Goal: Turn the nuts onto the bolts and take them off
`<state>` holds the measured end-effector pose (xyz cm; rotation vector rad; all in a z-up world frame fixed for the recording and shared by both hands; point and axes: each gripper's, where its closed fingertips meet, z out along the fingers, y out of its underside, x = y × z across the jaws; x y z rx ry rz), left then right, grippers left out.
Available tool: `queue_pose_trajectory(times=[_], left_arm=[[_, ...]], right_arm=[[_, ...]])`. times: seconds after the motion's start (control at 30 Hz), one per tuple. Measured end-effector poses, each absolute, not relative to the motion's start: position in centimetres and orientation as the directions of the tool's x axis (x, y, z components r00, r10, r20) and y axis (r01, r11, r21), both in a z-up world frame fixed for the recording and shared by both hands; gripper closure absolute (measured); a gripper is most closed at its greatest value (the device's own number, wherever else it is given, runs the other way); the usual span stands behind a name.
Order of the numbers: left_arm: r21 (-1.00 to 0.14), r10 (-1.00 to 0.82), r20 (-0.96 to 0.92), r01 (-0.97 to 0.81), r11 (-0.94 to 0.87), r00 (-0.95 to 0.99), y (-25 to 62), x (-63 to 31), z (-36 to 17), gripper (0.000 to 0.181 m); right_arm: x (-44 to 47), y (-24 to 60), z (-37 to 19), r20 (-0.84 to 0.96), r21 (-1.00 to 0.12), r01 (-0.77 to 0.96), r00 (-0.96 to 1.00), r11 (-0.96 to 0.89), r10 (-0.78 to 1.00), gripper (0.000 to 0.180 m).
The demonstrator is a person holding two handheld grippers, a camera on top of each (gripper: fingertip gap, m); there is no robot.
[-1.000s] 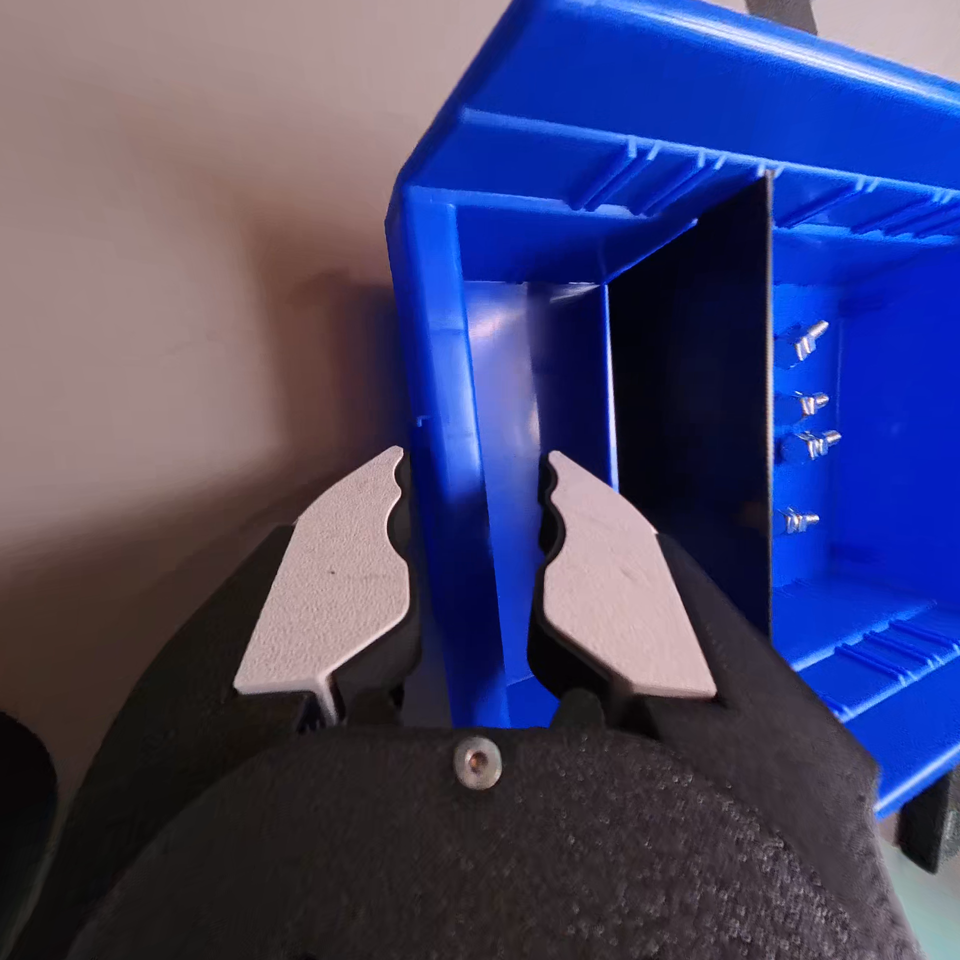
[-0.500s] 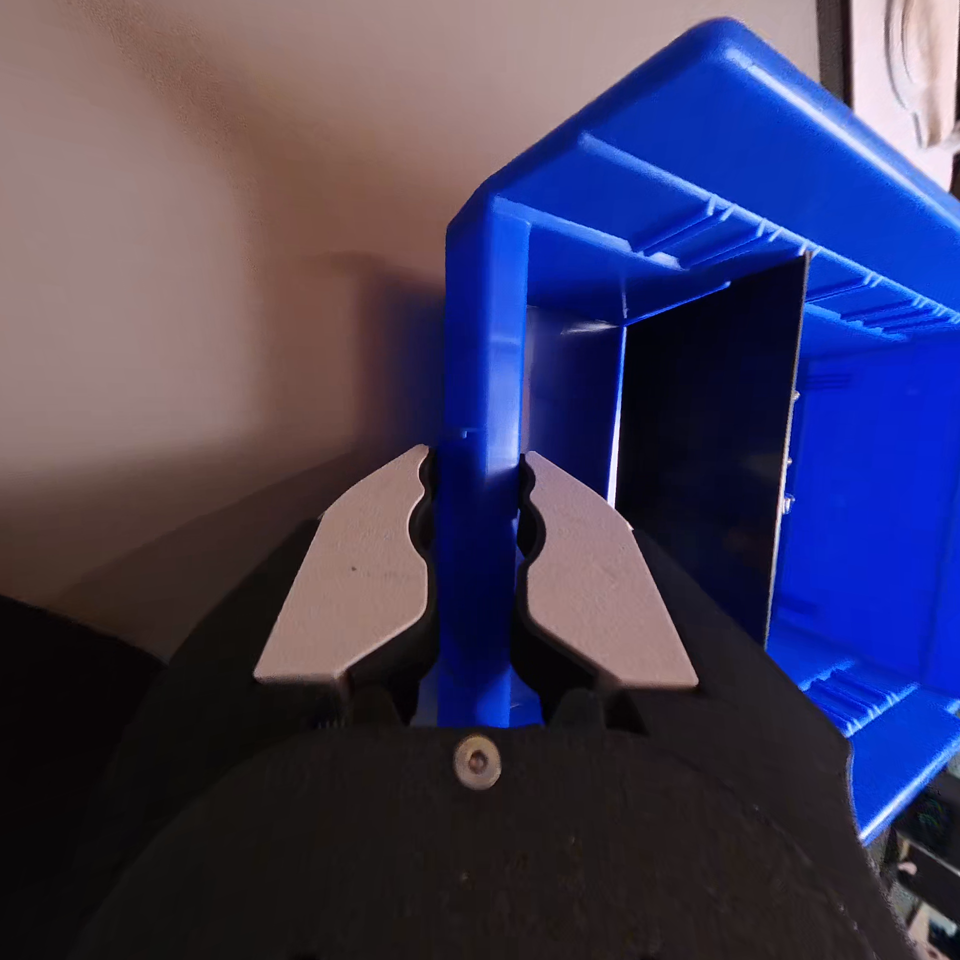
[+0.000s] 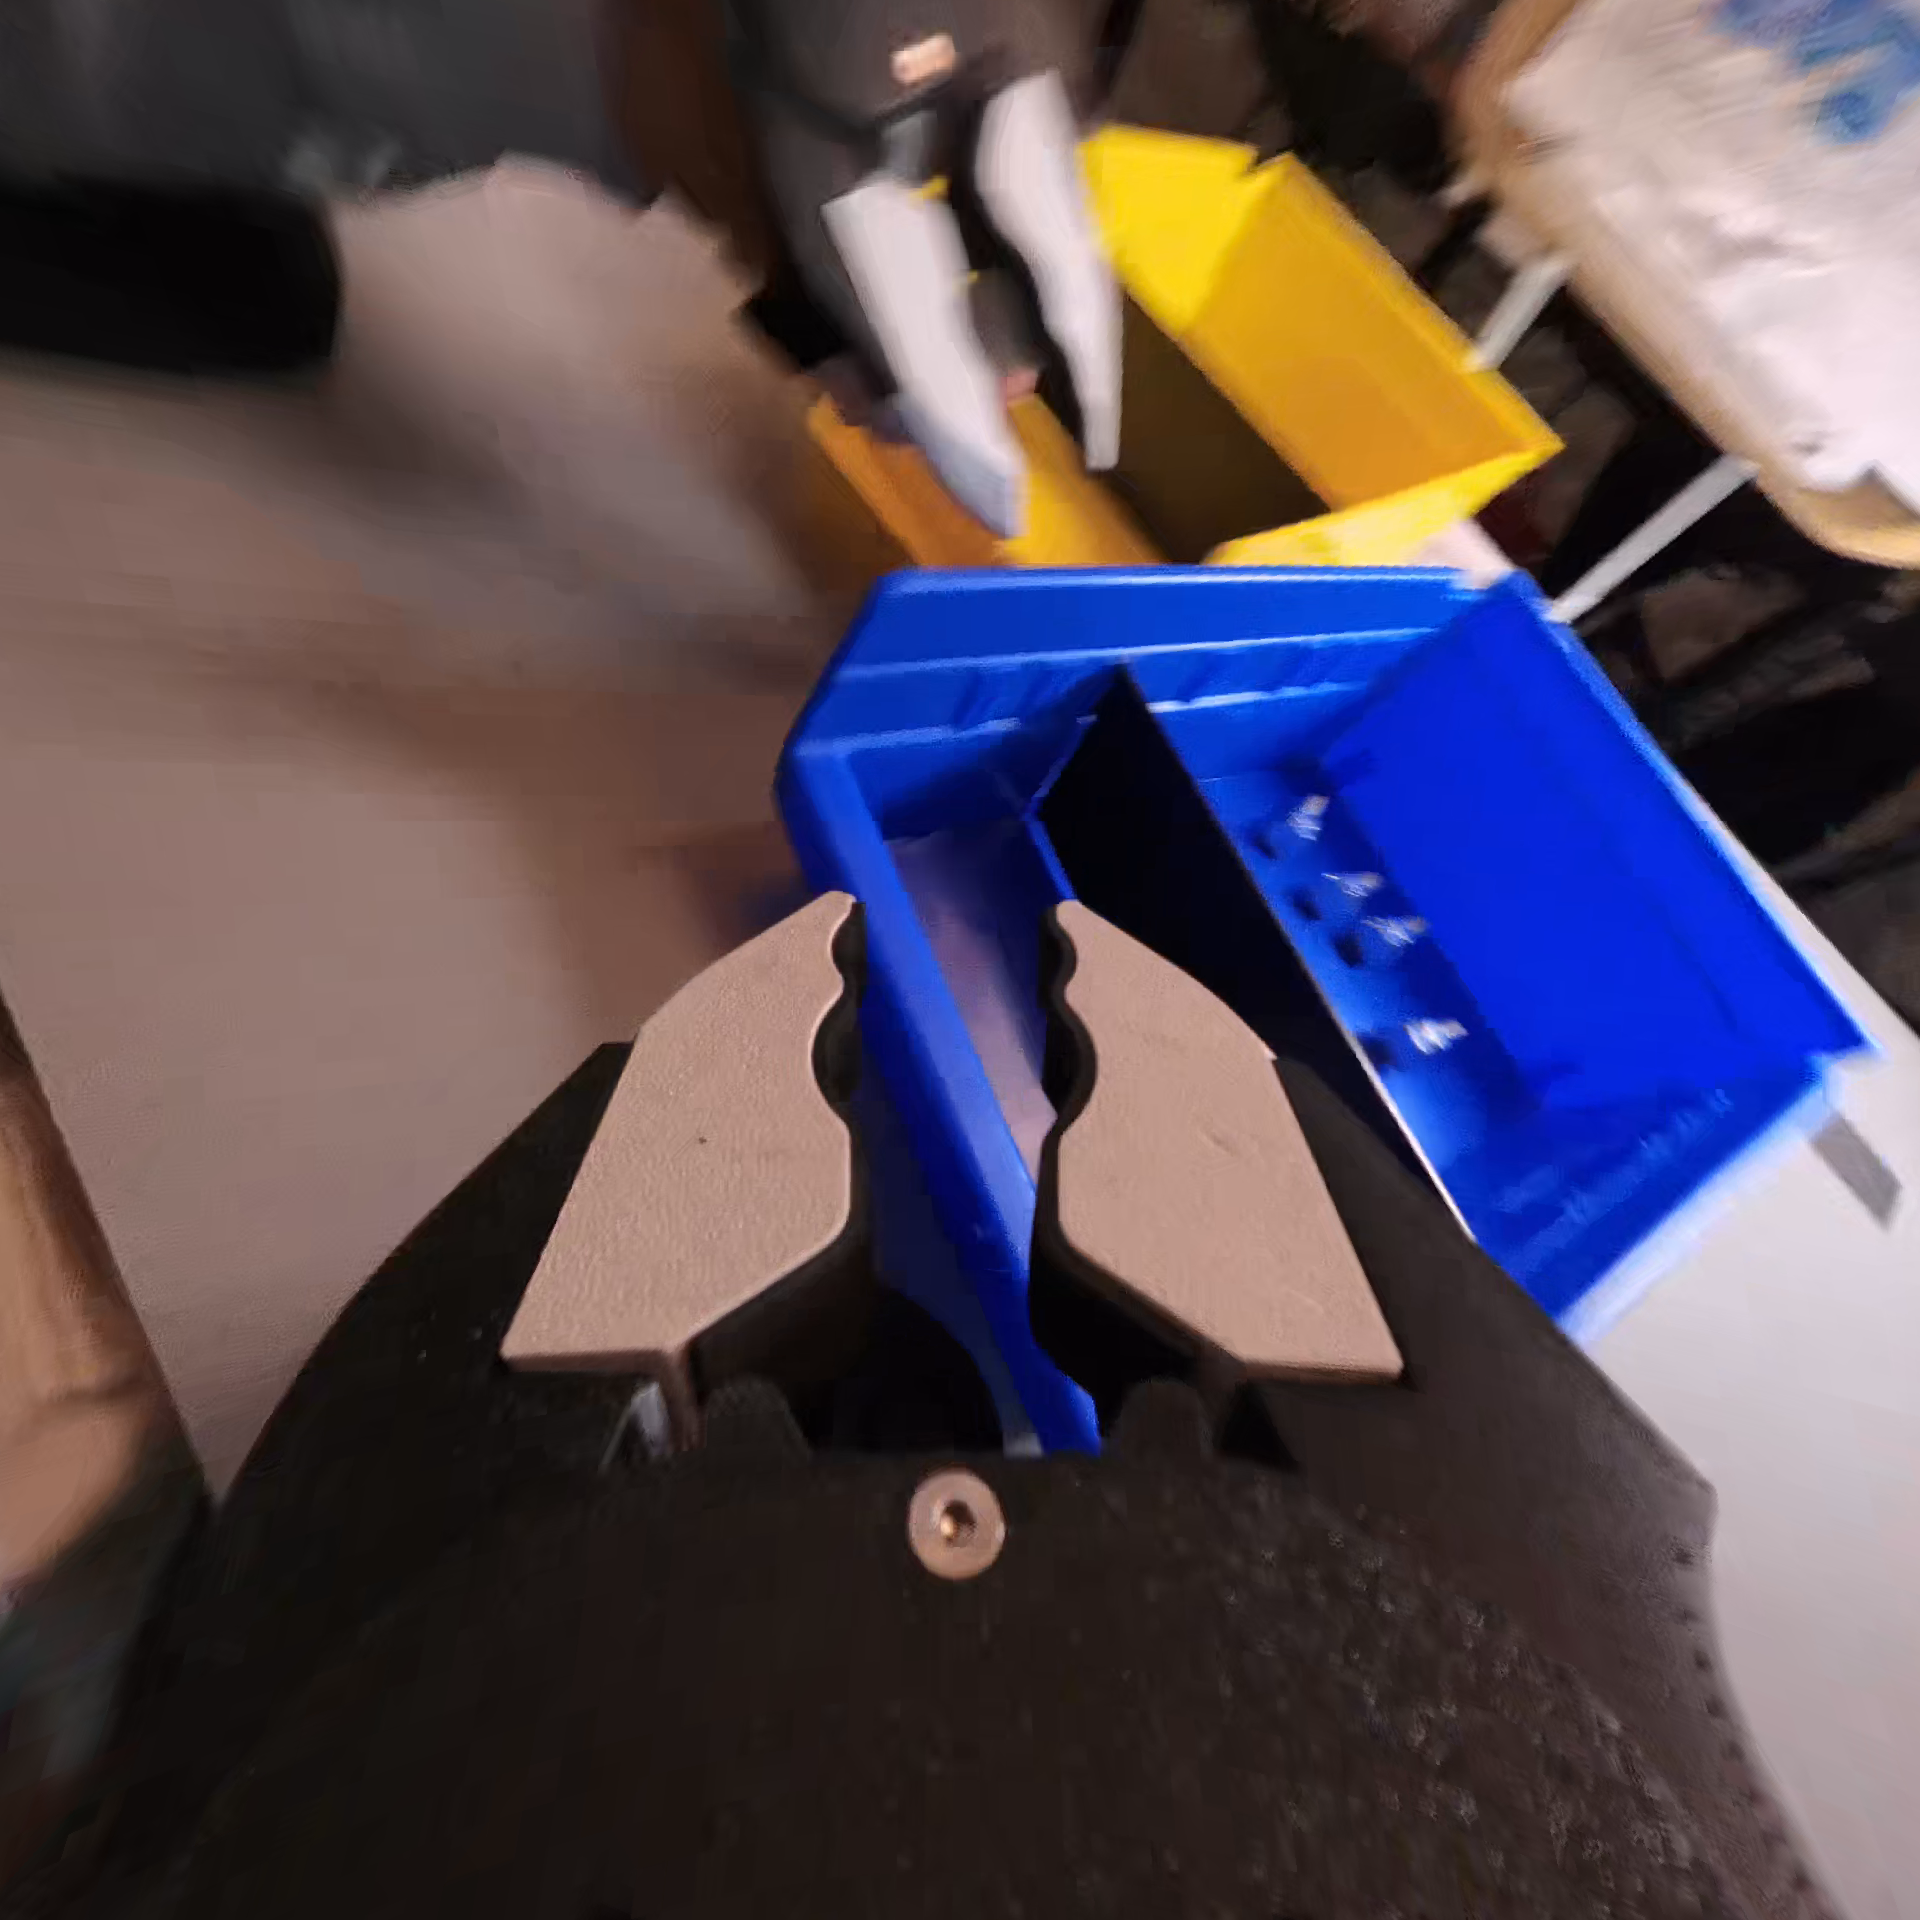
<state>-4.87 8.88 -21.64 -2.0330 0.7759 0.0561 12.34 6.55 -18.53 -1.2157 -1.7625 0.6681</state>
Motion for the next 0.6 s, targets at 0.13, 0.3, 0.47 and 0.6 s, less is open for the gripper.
queue_pose_trajectory(times=[0.13, 0.3, 0.47, 0.6], left_arm=[[-0.918, -0.494, 0.019, -0.181, -0.354, 0.869, 4.8, -0.9, -18.9, 0.140], [-0.953, -0.334, 0.162, 0.060, -0.296, 0.928, 4.2, 3.9, -19.4, 0.126], [-0.928, -0.092, 0.077, 0.038, -0.371, 0.993, 7.5, 5.1, -23.6, 0.134], [-0.940, 0.000, 0.065, 0.062, -0.337, 0.998, 8.8, 4.3, -23.3, 0.148]], right_arm=[[18.5, 12.9, -14.4, 0.169, -0.957, 0.279, 0.304, 0.082, 0.937, 0.148], [21.7, 17.2, -19.1, -0.015, -0.960, 0.230, 0.526, -0.160, 0.851, 0.128], [18.8, 18.1, -22.9, -0.010, -0.909, 0.346, 0.538, -0.232, 0.843, 0.140], [18.4, 19.1, -22.6, 0.031, -0.915, 0.344, 0.586, -0.213, 0.810, 0.167]])
